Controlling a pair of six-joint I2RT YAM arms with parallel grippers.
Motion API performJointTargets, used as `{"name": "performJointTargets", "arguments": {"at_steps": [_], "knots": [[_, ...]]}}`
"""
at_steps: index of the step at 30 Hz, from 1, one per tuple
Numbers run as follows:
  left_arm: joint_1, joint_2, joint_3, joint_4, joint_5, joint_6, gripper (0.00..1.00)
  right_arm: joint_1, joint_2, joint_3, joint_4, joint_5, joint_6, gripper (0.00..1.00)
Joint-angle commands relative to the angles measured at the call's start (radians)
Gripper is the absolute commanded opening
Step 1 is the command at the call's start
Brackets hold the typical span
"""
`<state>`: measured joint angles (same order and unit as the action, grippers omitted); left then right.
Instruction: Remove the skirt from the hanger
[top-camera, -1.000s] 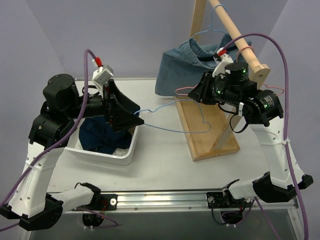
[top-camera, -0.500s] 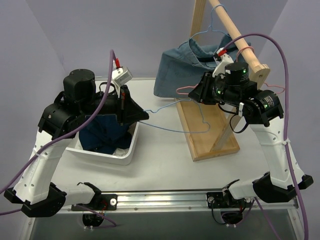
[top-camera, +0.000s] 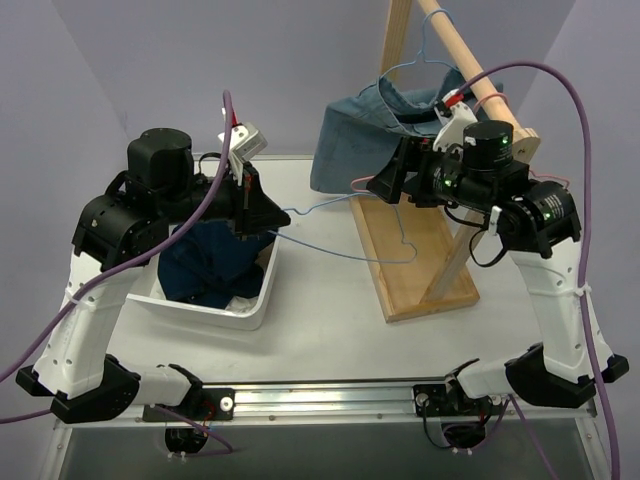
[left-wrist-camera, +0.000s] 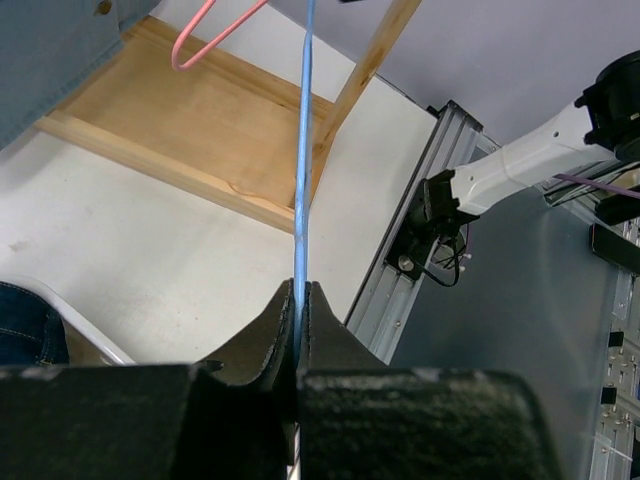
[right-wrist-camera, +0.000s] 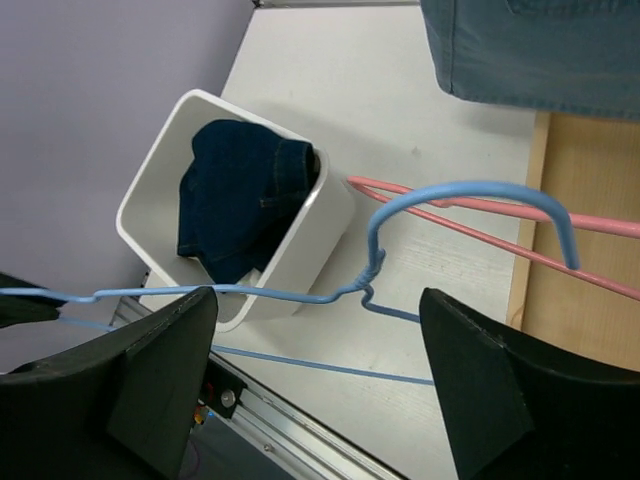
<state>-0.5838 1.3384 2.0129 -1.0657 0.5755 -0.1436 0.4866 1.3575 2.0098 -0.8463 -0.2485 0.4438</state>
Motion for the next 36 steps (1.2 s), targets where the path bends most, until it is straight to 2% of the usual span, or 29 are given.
{"name": "performJointTargets", "arguments": {"at_steps": [1,5,8,14,16,18,19,22,26,36], "knots": [[-0.001,-0.016,0.032,0.045,0.018,0.009,0.02,0.004,-0.060,0.098,0.039,-0.061,-0.005,0.79],[-0.002,-0.024,-0.002,0.136,0.047,-0.027,0.02,0.004,-0.141,0.142,0.160,-0.130,0.016,0.79],[-0.002,-0.015,0.004,0.211,0.063,-0.057,0.02,0.004,-0.223,0.104,0.301,-0.149,0.045,0.74],[-0.005,0.041,0.024,0.383,0.130,-0.131,0.02,0.007,-0.302,0.129,0.332,-0.075,0.038,0.66],[-0.004,0.051,0.027,0.420,0.142,-0.157,0.02,0.007,-0.371,0.091,0.383,-0.003,0.038,0.58],[-0.005,0.070,0.032,0.479,0.162,-0.178,0.02,0.007,-0.428,0.044,0.459,0.052,0.041,0.24],[-0.005,0.076,0.032,0.499,0.167,-0.201,0.02,0.010,-0.470,0.014,0.473,0.114,0.039,0.00],[-0.007,0.097,0.032,0.585,0.182,-0.240,0.02,0.021,-0.500,0.013,0.449,0.216,0.021,0.00],[-0.010,0.126,0.040,0.689,0.185,-0.280,0.02,0.070,-0.494,0.040,0.386,0.252,0.013,0.00],[-0.045,0.191,0.050,0.759,0.214,-0.326,0.02,0.139,-0.505,0.038,0.352,0.371,0.004,0.00]]}}
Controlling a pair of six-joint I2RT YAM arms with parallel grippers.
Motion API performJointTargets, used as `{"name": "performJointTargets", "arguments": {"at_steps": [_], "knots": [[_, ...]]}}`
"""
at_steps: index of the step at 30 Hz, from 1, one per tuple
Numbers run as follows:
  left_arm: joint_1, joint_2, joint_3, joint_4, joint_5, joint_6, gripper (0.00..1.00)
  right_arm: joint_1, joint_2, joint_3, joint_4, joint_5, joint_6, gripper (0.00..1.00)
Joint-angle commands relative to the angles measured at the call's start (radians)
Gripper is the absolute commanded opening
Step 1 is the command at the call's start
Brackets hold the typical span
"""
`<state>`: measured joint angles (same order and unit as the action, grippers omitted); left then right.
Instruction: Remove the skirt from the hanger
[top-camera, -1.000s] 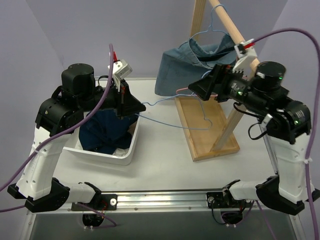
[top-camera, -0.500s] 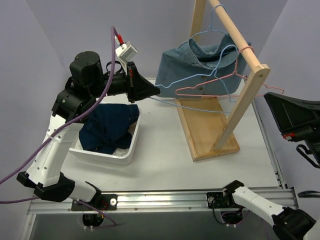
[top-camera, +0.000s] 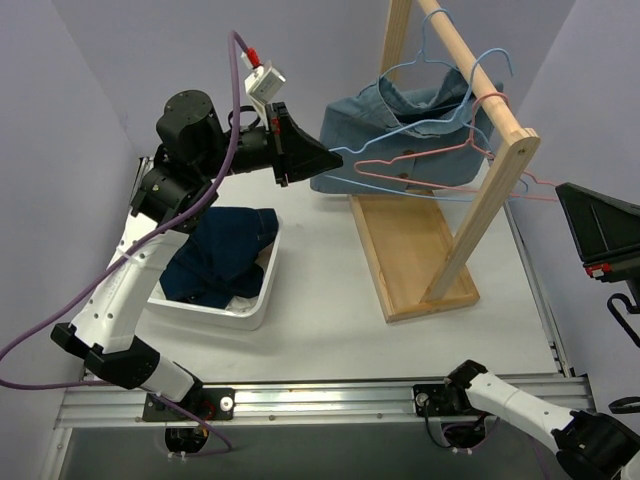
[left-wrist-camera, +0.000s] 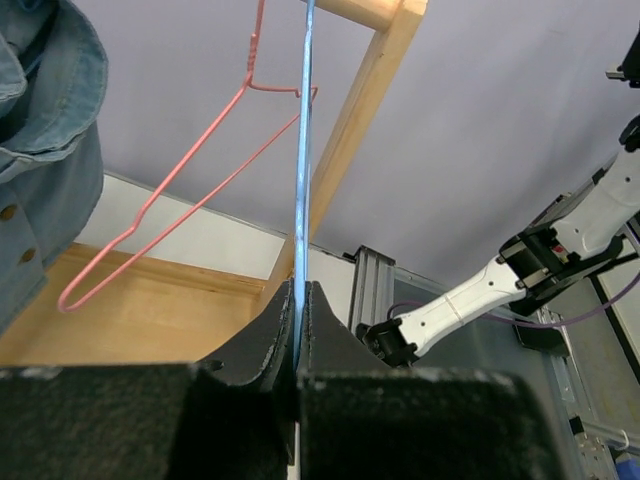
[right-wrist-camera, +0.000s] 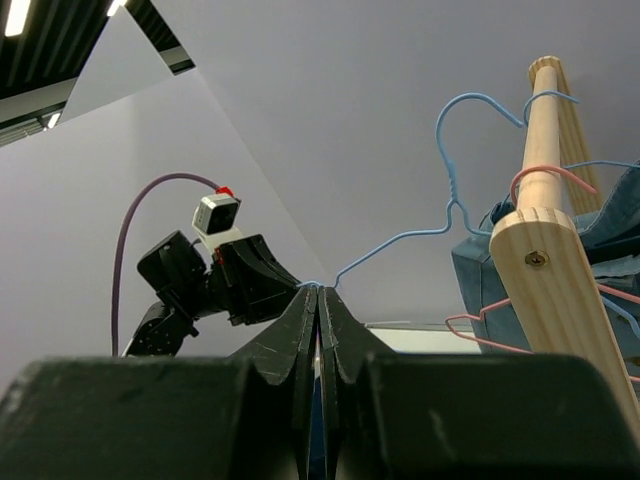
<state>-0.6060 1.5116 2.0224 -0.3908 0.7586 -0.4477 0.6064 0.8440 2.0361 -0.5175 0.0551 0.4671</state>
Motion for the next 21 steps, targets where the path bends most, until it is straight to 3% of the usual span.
{"name": "performJointTargets", "arguments": {"at_steps": [1,21], "knots": [[-0.029,0.021,0.038,0.083,0.034,-0.022,0.02,0.032,0.010,0.010,0.019,0.074,-0.021,0.00],[-0.052,-0.044,-0.120,-0.048,0.048,0.058,0.03,0.059,0.015,-0.040,-0.006,0.112,-0.007,0.00]]}}
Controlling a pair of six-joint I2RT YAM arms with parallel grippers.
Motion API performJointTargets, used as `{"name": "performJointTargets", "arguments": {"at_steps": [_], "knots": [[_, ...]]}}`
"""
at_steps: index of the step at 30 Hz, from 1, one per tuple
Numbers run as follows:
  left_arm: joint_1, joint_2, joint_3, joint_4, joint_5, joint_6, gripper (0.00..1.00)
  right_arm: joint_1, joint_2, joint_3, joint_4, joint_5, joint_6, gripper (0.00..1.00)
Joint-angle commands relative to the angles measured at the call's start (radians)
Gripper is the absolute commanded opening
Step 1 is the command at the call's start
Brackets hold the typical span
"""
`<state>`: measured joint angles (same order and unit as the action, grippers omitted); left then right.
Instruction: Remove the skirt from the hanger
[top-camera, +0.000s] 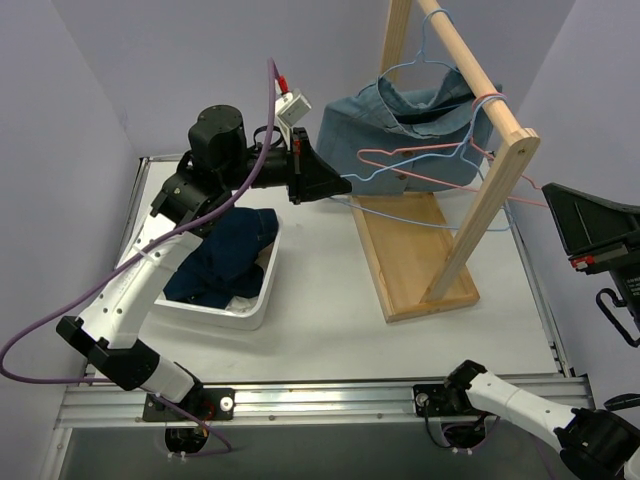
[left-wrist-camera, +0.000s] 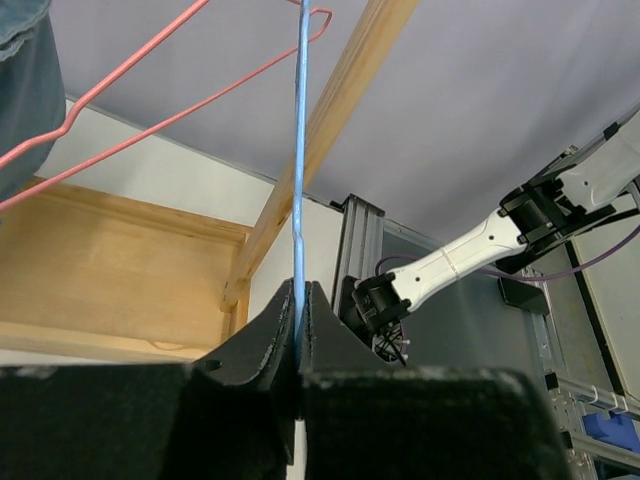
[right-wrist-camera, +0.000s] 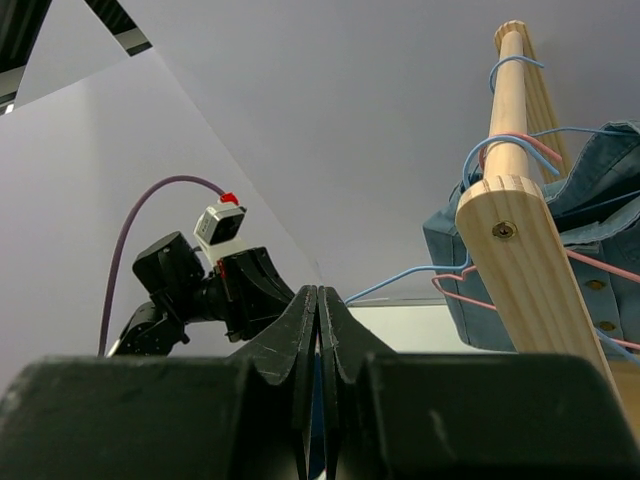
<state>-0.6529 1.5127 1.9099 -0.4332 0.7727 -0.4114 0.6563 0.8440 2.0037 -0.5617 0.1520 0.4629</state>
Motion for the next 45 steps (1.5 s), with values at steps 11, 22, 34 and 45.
{"name": "performJointTargets", "arguments": {"at_steps": [11,22,34,45], "knots": [[0.018,-0.048,-0.025,-0.033,-0.046,0.086,0.94,0.009,0.035,-0.002,0.011,0.006,0.026,0.00],[0.199,0.056,-0.018,0.243,-0.363,0.143,0.94,0.008,0.086,0.035,-0.037,-0.020,0.077,0.00],[0.236,0.435,0.158,0.485,-0.260,0.381,0.94,0.008,0.171,0.089,-0.086,-0.020,0.089,0.00],[0.266,0.740,0.449,0.571,-0.007,0.275,0.97,0.011,0.214,0.124,-0.121,0.009,0.089,0.00]]}}
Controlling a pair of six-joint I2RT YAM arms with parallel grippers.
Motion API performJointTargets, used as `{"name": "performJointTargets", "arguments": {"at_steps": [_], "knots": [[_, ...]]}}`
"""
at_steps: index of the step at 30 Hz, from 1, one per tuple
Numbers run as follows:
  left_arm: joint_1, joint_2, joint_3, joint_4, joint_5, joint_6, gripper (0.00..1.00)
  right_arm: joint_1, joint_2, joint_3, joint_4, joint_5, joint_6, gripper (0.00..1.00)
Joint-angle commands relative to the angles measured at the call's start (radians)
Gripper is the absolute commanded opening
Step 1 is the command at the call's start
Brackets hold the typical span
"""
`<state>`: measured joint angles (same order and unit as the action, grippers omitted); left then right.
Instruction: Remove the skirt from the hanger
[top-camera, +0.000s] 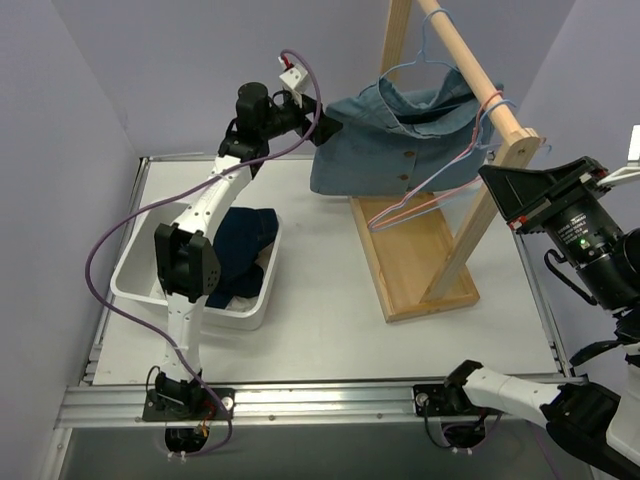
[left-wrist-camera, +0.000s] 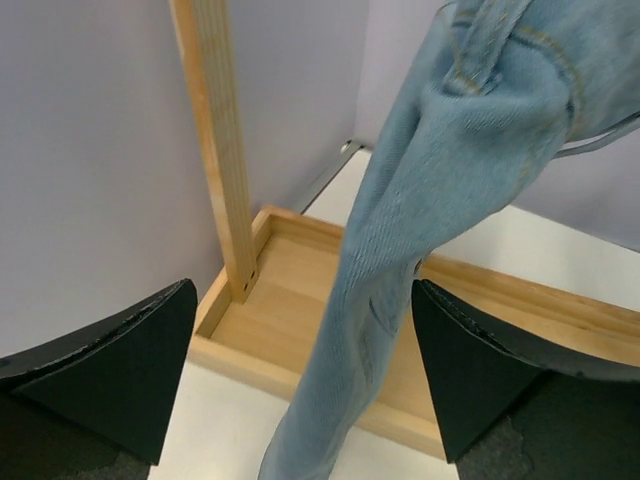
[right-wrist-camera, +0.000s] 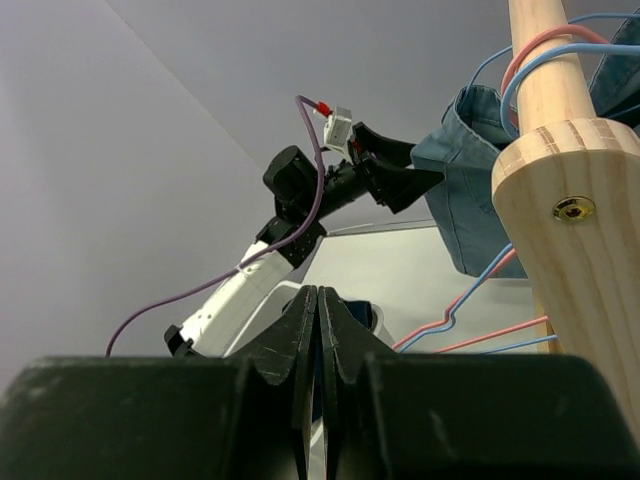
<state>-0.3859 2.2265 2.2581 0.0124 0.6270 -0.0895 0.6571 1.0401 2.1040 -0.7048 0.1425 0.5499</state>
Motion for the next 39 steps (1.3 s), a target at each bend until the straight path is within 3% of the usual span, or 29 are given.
{"name": "performJointTargets", "arguments": {"at_steps": [1,3,6,7,9,16,17,27,39], "knots": [[-0.001,0.035,0.101,0.156,0.157,-0.070,0.98,0.009,0.020,0.024,0.022,0.020,0.002,0.00],[-0.002,0.054,0.106,0.231,0.166,-0.136,0.97,0.009,0.026,0.025,0.030,0.022,0.002,0.00],[-0.013,0.088,0.139,0.281,0.172,-0.205,0.84,0.009,0.029,0.025,0.033,0.026,0.001,0.00],[-0.018,0.097,0.159,0.264,0.172,-0.202,0.76,0.010,0.028,0.025,0.034,0.028,0.001,0.00],[-0.036,0.114,0.191,0.193,0.163,-0.167,0.68,0.009,0.025,0.018,0.045,0.032,0.001,0.00],[-0.068,0.105,0.236,-0.055,0.059,-0.017,0.15,0.009,0.003,-0.010,0.067,0.035,0.016,0.00],[-0.070,0.093,0.235,-0.074,0.045,-0.006,0.03,0.009,0.000,-0.013,0.071,0.035,0.018,0.00],[-0.116,-0.056,0.155,-0.072,0.048,-0.065,0.02,0.009,-0.040,-0.044,0.073,0.054,0.012,0.00],[-0.062,-0.189,0.110,0.161,0.126,-0.377,0.02,0.009,-0.060,-0.044,0.056,0.051,-0.011,0.00]]}}
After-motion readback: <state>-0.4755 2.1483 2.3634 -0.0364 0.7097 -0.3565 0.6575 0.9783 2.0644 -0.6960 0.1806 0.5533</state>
